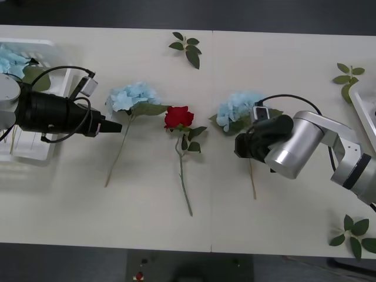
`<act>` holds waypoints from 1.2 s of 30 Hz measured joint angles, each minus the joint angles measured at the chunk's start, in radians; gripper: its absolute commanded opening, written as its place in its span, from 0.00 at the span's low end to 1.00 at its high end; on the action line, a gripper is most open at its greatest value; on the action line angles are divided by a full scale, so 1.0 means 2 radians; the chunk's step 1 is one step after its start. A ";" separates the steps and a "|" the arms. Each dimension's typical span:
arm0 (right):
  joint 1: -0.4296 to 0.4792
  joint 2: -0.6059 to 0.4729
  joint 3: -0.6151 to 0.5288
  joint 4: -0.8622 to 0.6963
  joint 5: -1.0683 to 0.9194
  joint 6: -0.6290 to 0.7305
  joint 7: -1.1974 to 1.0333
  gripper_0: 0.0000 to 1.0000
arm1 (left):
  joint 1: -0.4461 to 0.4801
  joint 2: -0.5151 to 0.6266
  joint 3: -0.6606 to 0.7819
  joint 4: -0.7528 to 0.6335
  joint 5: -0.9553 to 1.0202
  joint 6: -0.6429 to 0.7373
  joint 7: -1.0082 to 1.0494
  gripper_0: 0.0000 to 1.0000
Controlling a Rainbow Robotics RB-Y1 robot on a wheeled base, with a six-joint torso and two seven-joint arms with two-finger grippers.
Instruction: Put the red flowers into the right box and the blue flowers into the left box
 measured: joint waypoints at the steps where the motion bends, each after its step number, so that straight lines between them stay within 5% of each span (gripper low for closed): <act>1: -0.001 0.000 0.001 0.000 0.000 0.000 0.000 0.00 | 0.000 0.000 0.000 0.000 0.000 0.000 0.000 1.00; 9: -0.011 -0.010 0.001 -0.001 -0.027 0.008 0.000 0.00 | 0.000 0.000 -0.010 0.000 0.000 -0.025 0.000 1.00; 13: -0.037 -0.045 -0.017 -0.038 -0.089 0.077 0.000 0.00 | 0.000 0.000 -0.051 0.000 0.009 -0.084 0.000 1.00; 23: -0.076 -0.136 -0.218 -0.173 -0.253 0.232 0.000 0.00 | 0.000 0.000 -0.120 0.000 0.021 -0.158 0.000 1.00; 30: -0.081 -0.161 -0.290 -0.213 -0.348 0.251 0.089 0.00 | -0.008 -0.002 -0.147 -0.005 0.034 -0.206 0.000 1.00; 36: -0.081 -0.161 -0.297 -0.222 -0.408 0.188 0.218 0.00 | -0.037 -0.013 -0.202 -0.005 0.062 -0.265 0.000 1.00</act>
